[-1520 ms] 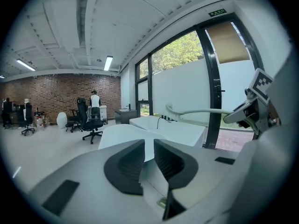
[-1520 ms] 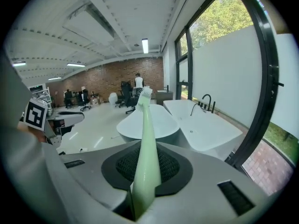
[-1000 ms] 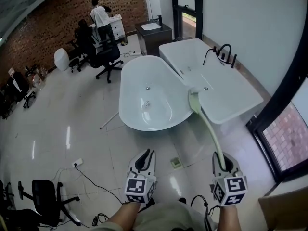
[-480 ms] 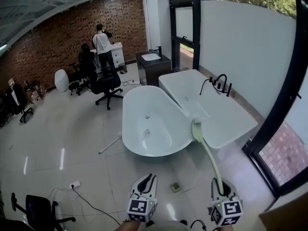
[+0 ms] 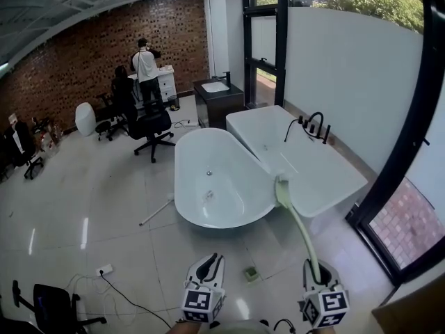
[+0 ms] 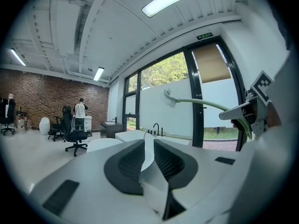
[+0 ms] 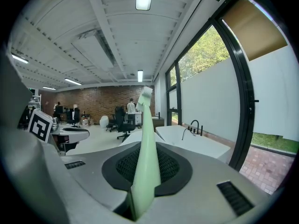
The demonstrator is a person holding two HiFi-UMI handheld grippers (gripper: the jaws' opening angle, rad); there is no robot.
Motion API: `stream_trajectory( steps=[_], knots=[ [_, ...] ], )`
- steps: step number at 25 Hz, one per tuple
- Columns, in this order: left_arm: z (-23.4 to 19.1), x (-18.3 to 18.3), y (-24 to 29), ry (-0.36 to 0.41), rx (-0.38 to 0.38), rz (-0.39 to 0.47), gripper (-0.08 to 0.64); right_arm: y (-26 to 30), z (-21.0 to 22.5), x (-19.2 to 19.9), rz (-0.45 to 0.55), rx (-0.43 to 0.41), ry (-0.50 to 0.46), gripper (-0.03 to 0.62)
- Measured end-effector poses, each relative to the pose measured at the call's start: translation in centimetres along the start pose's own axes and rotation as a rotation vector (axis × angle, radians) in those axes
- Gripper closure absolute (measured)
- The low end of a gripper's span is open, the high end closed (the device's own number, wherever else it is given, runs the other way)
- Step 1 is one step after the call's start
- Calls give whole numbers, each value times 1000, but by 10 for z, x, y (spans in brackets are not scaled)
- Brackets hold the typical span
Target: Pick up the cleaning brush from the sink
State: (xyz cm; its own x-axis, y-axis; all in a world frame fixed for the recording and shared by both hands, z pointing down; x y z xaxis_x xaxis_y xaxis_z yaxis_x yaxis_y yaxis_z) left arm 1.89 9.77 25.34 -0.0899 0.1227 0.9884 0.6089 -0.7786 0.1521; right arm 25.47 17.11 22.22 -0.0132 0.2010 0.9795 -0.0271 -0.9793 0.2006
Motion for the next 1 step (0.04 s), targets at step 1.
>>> stream_trajectory(
  steps=[1],
  knots=[
    [1,0,-2,0,1,0,497,-2,0,0,3,4,0,566]
  ],
)
Point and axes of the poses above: the fingertips, and each gripper's own axes: y forward along the fingers, z to its right, x out of its underside, the point moved 1 cm from there along -y, backward along the fingers, and after that the axes turned 3 degrees about x, right-handed, at the moved point
